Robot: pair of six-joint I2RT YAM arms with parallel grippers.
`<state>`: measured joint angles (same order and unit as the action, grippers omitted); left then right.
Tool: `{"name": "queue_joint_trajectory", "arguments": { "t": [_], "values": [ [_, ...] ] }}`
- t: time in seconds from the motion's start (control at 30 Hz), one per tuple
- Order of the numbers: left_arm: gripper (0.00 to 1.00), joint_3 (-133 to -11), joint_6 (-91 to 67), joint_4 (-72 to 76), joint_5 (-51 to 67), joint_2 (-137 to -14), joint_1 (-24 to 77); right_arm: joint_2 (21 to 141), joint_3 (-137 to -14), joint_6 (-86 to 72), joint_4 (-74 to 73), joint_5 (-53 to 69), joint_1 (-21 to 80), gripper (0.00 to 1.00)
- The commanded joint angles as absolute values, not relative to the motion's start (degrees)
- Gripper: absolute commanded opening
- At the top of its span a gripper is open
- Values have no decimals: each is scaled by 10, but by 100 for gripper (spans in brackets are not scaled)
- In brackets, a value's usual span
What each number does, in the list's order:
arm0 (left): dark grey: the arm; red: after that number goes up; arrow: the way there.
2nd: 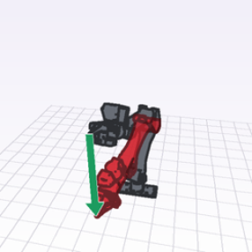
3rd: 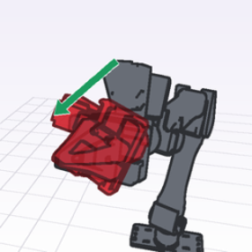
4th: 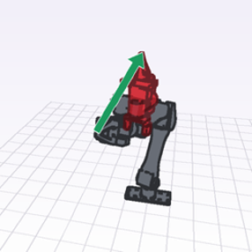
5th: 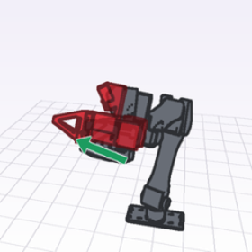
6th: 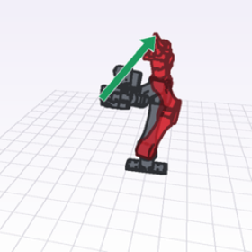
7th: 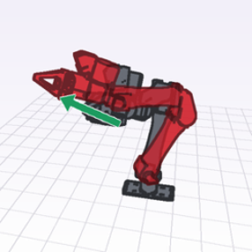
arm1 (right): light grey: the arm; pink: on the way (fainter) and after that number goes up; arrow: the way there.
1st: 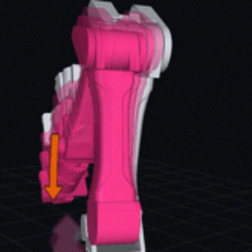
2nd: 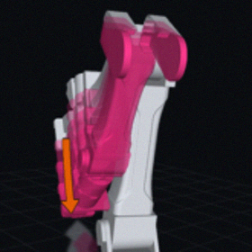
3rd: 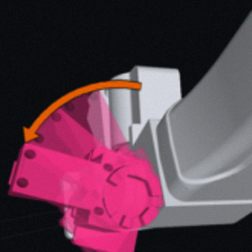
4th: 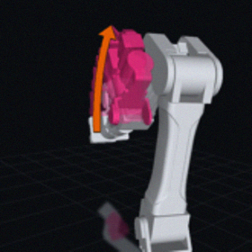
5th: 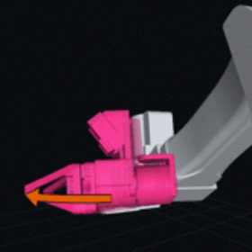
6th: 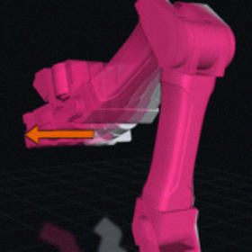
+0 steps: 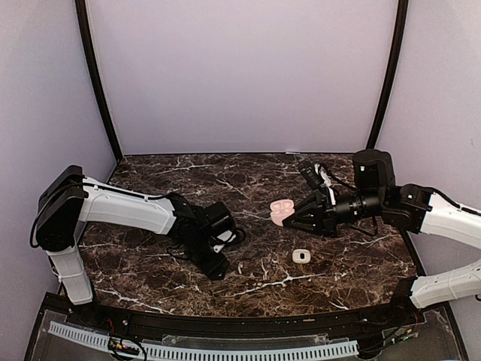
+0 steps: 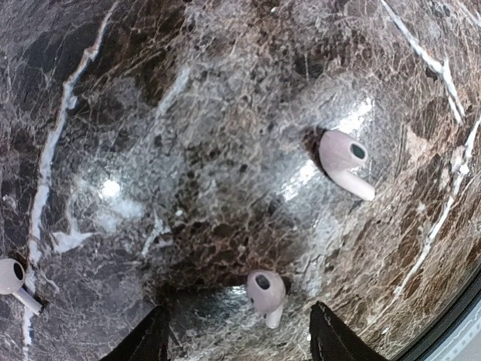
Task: Insert the wireless bluetooth earbuds into the charging case
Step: Adjust the left earbud at the center of the board.
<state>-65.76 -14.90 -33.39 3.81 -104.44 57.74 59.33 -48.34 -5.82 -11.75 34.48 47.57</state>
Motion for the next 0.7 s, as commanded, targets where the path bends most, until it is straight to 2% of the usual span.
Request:
{"name": "queue_joint_trajectory", "arguments": {
  "t": [0.0, 0.5, 0.67],
  "values": [
    [63, -673, -139, -369, -23, -1047, 576, 587, -479, -52, -102, 352, 470, 0],
    [61, -666, -123, -370, -81, -1002, 526, 587, -479, -51, -104, 352, 469, 0],
    [55, -635, -85, -327, -29, -919, 526, 584, -479, -52, -105, 353, 469, 0]
  ]
}}
